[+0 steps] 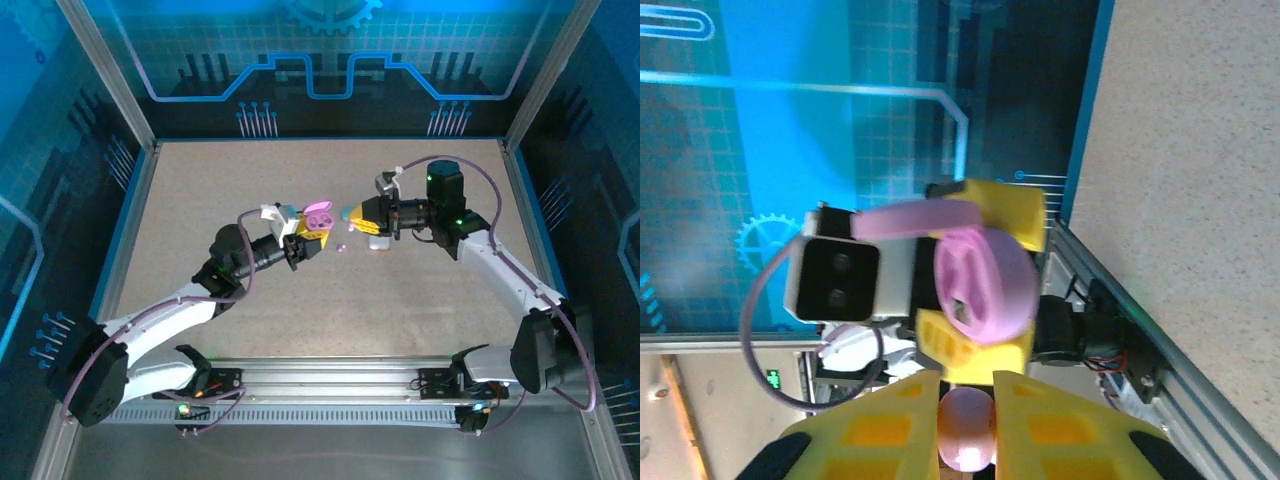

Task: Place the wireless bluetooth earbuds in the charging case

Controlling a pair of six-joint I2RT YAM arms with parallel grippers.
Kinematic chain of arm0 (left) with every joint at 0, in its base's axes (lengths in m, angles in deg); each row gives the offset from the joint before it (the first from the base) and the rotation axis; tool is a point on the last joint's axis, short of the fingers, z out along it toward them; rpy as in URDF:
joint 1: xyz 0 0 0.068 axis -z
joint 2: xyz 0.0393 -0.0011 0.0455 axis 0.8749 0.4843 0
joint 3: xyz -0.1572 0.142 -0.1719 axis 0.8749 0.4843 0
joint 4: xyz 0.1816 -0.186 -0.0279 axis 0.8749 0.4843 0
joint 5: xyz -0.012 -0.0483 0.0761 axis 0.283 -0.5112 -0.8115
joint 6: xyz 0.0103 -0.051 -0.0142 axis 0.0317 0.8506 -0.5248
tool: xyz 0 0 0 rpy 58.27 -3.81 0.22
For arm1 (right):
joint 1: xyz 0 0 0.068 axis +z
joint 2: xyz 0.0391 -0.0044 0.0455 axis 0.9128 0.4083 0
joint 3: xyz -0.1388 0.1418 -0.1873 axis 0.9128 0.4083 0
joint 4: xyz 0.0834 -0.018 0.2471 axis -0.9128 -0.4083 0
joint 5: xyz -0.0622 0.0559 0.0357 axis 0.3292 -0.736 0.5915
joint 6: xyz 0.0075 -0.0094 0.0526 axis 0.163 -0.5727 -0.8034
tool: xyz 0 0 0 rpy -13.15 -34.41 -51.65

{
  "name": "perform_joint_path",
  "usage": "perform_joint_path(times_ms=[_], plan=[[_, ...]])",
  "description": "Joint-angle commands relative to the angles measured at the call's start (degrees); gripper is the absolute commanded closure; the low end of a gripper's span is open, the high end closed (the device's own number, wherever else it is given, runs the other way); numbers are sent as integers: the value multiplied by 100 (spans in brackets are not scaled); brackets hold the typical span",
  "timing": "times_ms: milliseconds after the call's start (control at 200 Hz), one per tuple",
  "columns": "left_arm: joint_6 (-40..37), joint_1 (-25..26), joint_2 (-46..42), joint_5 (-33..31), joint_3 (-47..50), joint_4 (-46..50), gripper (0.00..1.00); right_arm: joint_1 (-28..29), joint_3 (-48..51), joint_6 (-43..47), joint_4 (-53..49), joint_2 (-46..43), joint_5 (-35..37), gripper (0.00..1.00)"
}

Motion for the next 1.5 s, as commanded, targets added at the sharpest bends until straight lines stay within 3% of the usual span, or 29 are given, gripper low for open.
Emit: perform_joint_path(times_ms=[0,335,931,1076,1226,1496], plan=[[-187,121,114,-225,49,-469,68,104,-143,-558,608,-119,-72,82],[-339,391,376,-613,-62,-730,68,259,-172,-938,957,-77,115,82],[-455,619,579,-965,-194,-1002,68,488,-230,-1051,678,-53,461,82],[-437,633,600,-925,-224,-1046,68,555,-414,-535,117,-99,605,82],[-405,659,643,-913,-268,-1070,68,727,-833,588,-1223,-182,1075,82],[-332,716,722,-878,-321,-1170,68,922,-1056,1194,-1910,-224,1595,82]])
